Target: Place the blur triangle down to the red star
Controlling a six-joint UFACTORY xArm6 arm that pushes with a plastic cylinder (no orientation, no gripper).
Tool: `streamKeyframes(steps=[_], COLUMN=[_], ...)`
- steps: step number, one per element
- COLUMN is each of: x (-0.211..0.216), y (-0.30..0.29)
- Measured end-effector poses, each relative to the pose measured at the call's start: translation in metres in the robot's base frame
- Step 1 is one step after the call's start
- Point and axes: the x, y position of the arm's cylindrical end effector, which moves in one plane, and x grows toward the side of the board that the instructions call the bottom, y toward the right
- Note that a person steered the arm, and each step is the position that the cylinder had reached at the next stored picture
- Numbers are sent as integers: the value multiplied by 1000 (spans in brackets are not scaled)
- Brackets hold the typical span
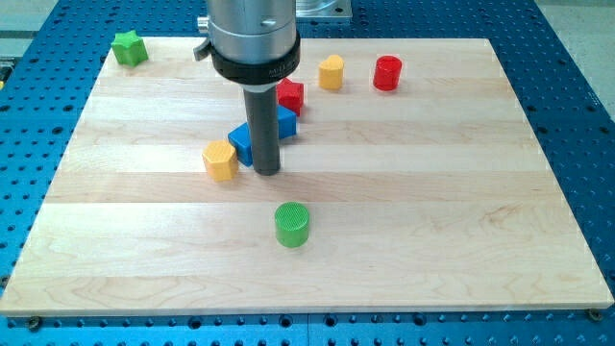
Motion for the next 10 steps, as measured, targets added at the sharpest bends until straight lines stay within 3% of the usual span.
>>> streamKeyframes(steps=[4, 6, 7, 9, 10], x=[40, 39, 50, 35, 57], y=[177, 202, 159, 20, -99])
